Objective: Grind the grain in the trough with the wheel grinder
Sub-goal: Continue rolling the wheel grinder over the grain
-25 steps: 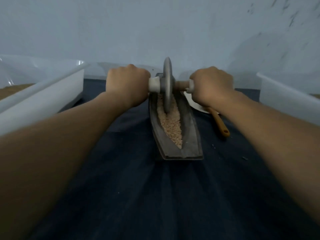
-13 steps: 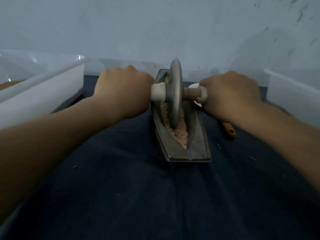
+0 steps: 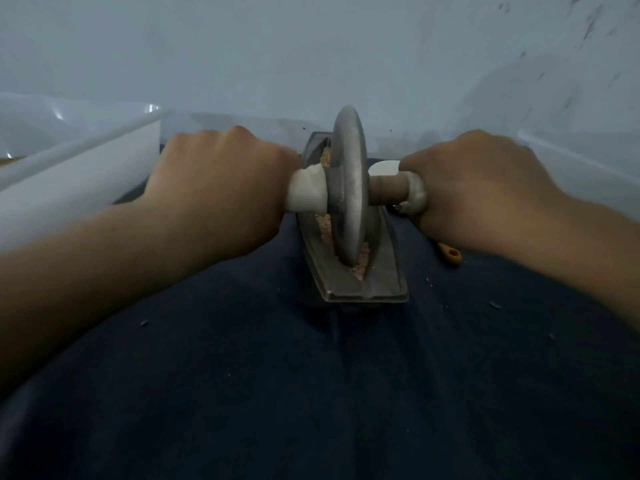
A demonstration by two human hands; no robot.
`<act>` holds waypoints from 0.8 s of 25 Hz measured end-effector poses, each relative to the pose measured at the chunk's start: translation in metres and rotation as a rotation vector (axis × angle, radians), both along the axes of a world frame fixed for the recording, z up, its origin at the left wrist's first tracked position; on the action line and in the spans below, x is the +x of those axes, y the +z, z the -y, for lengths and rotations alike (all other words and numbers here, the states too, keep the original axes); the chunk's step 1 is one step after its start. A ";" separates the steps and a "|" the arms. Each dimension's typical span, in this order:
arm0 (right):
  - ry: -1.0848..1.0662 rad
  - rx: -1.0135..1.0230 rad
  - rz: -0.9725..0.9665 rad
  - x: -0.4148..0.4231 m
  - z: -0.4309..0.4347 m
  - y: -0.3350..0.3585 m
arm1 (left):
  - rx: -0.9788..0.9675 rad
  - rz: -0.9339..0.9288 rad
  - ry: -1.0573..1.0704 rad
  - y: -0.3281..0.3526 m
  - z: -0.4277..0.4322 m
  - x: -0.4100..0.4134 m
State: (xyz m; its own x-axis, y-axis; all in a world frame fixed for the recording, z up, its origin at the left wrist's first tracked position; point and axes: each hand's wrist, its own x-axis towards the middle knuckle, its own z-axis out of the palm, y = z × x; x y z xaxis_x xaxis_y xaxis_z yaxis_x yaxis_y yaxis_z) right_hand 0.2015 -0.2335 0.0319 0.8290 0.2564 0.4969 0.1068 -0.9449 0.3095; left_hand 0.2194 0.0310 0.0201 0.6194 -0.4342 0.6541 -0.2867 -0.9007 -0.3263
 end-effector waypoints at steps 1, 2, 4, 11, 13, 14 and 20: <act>-0.008 0.016 -0.002 0.008 -0.003 -0.003 | 0.010 -0.024 0.037 -0.002 0.002 0.006; -0.023 0.051 0.005 0.023 -0.007 -0.006 | 0.016 -0.073 0.086 -0.007 0.007 0.017; -0.070 0.117 0.017 0.057 -0.018 -0.006 | -0.014 -0.107 0.165 -0.006 0.020 0.048; -0.052 0.165 -0.084 0.048 -0.012 -0.009 | 0.015 -0.157 0.136 0.008 0.025 0.036; 0.000 0.067 0.001 0.016 -0.005 -0.007 | 0.029 -0.089 0.048 0.003 0.011 0.006; 0.020 0.025 0.061 0.002 -0.003 -0.003 | 0.027 -0.060 0.000 0.004 0.003 -0.005; -0.050 0.108 -0.027 0.040 -0.019 -0.008 | 0.027 -0.055 0.161 -0.004 0.018 0.035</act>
State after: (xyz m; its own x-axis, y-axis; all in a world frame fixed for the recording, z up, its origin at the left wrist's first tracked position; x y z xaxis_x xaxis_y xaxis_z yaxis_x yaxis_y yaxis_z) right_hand 0.2411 -0.2142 0.0237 0.8528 0.1609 0.4968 0.0660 -0.9769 0.2032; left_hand 0.2542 0.0126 0.0161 0.7173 -0.3434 0.6063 -0.1574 -0.9275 -0.3391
